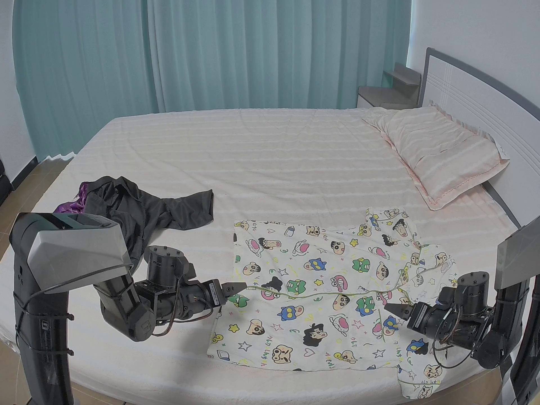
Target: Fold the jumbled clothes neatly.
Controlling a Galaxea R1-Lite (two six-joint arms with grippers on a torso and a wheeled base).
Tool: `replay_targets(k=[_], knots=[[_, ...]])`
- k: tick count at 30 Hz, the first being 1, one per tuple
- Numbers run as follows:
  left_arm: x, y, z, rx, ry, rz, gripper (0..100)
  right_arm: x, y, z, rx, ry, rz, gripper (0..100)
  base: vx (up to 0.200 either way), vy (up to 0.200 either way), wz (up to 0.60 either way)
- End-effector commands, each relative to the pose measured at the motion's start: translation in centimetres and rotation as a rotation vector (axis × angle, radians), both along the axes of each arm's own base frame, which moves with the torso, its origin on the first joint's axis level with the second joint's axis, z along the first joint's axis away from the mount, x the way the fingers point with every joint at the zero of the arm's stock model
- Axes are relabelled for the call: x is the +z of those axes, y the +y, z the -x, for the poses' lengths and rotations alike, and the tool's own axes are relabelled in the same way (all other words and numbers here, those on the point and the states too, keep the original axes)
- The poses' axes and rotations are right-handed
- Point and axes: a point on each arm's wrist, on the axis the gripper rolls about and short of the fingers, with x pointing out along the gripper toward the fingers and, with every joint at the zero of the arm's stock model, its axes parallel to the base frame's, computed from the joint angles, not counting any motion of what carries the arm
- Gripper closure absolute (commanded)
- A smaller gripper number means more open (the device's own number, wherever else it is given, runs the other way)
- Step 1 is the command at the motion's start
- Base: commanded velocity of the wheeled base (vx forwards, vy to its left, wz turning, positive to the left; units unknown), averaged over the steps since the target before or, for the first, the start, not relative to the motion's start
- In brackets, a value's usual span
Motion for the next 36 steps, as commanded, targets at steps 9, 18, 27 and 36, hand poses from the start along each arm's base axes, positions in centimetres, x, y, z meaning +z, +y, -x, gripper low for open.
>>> replay_targets(k=[9, 18, 27, 36], knots=[[-0.4, -0.2, -2.0, -0.105, 0.007, -0.042, 0, -0.1, -0.1, 0.4, 0.002, 0.008, 0.002, 0, 0.000, 0.000, 0.00], [-1.7, -1.1, -2.8, -0.127, 0.007, -0.052, 0, -0.1, -0.1, 0.4, 0.003, 0.010, 0.002, 0, 0.000, 0.000, 0.00], [-2.3, -2.1, -2.3, -0.172, 0.025, -0.066, 0, -0.2, -0.1, 0.3, 0.003, 0.014, 0.003, 0, 0.000, 0.000, 0.00], [-1.0, -2.4, -4.8, -0.013, -0.014, 0.023, 100, -0.2, -0.1, 0.3, 0.001, 0.016, 0.003, 0, 0.000, 0.000, 0.00]])
